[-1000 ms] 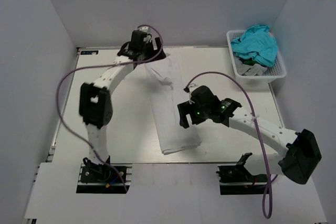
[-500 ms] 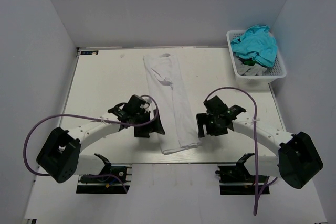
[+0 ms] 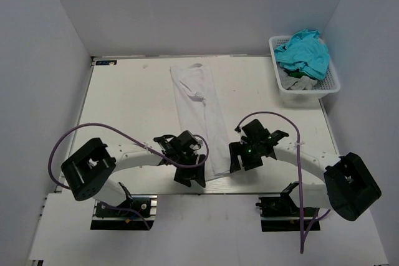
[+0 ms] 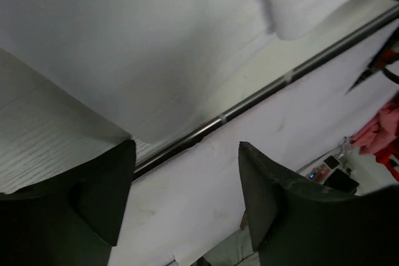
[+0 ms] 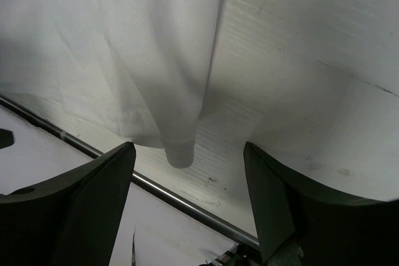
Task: Fold and stack the t-shirts
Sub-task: Rotate the tshirt 90 degrees, then grab the bottom of the folded rectangular tshirt with both arms
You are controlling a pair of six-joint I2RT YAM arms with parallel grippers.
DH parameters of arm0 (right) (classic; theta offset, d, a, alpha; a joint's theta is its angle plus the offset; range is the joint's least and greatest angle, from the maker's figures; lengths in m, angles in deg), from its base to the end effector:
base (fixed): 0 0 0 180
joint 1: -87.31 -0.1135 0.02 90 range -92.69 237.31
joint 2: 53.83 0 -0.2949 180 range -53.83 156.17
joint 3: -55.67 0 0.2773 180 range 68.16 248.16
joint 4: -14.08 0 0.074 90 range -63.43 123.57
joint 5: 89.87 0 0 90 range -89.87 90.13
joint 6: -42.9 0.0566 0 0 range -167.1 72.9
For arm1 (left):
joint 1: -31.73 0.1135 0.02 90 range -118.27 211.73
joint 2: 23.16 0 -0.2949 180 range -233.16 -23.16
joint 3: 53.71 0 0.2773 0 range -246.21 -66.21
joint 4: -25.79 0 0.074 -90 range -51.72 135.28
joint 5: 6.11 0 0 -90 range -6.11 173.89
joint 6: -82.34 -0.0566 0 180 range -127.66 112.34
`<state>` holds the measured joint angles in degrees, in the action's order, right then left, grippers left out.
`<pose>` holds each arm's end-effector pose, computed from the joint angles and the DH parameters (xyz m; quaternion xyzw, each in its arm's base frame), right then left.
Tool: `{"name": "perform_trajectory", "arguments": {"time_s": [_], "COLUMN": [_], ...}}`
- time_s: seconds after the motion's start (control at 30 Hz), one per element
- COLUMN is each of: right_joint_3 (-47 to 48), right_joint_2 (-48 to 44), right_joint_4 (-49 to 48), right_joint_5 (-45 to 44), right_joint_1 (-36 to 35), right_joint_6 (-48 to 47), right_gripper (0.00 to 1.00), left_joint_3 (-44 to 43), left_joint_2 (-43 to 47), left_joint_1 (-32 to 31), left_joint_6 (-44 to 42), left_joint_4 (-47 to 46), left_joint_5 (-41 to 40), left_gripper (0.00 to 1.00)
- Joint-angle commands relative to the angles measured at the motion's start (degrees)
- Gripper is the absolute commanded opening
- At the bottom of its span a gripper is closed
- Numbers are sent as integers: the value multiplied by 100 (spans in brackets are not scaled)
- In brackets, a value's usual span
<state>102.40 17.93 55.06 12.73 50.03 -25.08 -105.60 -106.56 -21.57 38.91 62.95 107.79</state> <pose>0.1767 0.1500 0.1582 -0.1517 0.9606 0.1955 0.1264 0.1419 -0.2288 0.1444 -0.0947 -0.9575 0.2695 0.0392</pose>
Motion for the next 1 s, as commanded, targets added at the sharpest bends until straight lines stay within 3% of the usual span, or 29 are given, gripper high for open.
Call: {"name": "perform_trajectory", "arguments": {"time_s": [0.0, 0.17, 0.27, 0.33, 0.4, 0.47, 0.5, 0.57, 0.6, 0.7, 0.97], "right_joint_3": [-92, -233, -190, -207, -216, -181, -172, -146, -128, 3, 907], "right_joint_2": [13, 144, 267, 303, 312, 329, 329, 286, 285, 250, 250], "right_joint_4": [-291, -555, -625, -643, -687, -687, -678, -678, -687, -573, -275], "right_joint_5": [348, 410, 594, 612, 595, 638, 647, 682, 726, 770, 402], "right_joint_1": [19, 19, 10, 10, 28, 27, 10, 19, 19, 19, 19], "right_joint_6": [-84, -75, -163, -172, -181, -181, -172, -189, -198, -313, -296], "right_gripper": [76, 73, 71, 68, 60, 50, 39, 28, 18, 9, 4], "left_joint_3": [-244, -586, -753, -754, -754, -754, -754, -754, -823, -1086, -1421], "left_joint_2": [-45, -458, -589, -643, -695, -696, -696, -696, -696, -748, 165], "left_joint_1": [-172, -356, -357, -409, -409, -409, -409, -409, -409, -409, -286], "left_joint_6": [-34, -95, -95, -95, -95, -95, -95, -42, -42, -95, -42], "left_joint_4": [276, 478, 539, 592, 662, 723, 724, 777, 777, 829, 970], "left_joint_5": [-385, -869, -1080, -1194, -1264, -1404, -1493, -1677, -1739, -1871, -2854], "left_gripper": [74, 60, 59, 52, 42, 40, 31, 14, 0, 0, 0]}}
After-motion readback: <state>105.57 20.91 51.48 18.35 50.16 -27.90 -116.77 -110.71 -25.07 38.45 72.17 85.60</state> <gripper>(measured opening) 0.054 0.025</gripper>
